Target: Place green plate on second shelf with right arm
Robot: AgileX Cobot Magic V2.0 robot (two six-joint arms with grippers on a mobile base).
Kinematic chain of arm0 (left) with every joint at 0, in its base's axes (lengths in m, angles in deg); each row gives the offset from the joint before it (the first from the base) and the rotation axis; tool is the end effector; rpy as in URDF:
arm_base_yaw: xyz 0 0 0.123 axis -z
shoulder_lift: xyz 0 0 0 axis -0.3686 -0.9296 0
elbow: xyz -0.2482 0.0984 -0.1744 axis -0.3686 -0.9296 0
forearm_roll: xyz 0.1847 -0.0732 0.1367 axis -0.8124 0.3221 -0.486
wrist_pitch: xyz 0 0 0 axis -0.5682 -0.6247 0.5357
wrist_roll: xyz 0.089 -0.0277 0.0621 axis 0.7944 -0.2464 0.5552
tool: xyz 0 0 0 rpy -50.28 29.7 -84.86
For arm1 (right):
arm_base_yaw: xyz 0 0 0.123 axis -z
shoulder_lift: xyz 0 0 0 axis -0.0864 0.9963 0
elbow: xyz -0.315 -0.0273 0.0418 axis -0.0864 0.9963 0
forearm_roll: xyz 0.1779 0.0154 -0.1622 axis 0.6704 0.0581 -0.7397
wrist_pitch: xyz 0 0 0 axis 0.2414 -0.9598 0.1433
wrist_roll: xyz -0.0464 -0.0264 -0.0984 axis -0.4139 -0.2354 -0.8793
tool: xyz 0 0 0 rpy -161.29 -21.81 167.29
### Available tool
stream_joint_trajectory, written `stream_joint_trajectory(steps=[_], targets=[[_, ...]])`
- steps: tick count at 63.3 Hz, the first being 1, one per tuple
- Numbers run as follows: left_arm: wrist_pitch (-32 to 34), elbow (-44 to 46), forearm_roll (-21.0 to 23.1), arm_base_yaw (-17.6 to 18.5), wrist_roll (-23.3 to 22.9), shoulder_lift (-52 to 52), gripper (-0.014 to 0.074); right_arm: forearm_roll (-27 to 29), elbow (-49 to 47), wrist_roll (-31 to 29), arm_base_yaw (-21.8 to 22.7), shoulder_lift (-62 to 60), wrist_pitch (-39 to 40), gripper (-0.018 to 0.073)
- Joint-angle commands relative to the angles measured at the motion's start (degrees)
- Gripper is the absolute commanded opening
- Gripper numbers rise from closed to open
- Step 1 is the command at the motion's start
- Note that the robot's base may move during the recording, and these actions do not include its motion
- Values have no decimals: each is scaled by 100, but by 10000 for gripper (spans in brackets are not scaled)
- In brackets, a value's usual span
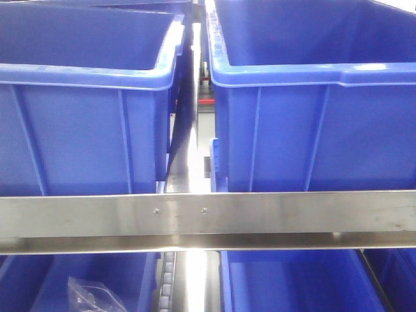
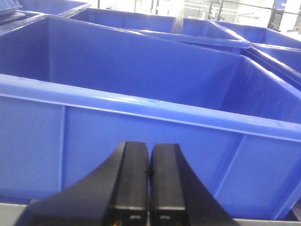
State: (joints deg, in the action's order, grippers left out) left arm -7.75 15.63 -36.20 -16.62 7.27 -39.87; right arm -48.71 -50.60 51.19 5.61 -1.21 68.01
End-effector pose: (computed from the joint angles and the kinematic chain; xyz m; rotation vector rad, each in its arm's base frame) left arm 0.0323 -0.0029 0.2092 -0.0348 1.5197 -0.1777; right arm 0.0326 -0.0021 0.2053 0.1695 1.4991 0.1394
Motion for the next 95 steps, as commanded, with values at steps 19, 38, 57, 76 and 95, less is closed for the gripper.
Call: stream_joint_trajectory(steps=[19,38,57,76,95], targets=[[501,-234,47,40,-19,93,130,4351,-97,-4670,2,-51,94,55],[501,-234,47,40,-19,93,130,7319,-97,-7739,2,-51,-155,55],[501,-234,47,40,-19,93,130,6626,-97,-7739,2,-51,-330,55],[501,-234,47,40,-19,93,130,6523,-97,-7715,2,-57,59,55],[501,-234,47,40,-19,93,130,6388,-97,-7715,2,-57,94,55]])
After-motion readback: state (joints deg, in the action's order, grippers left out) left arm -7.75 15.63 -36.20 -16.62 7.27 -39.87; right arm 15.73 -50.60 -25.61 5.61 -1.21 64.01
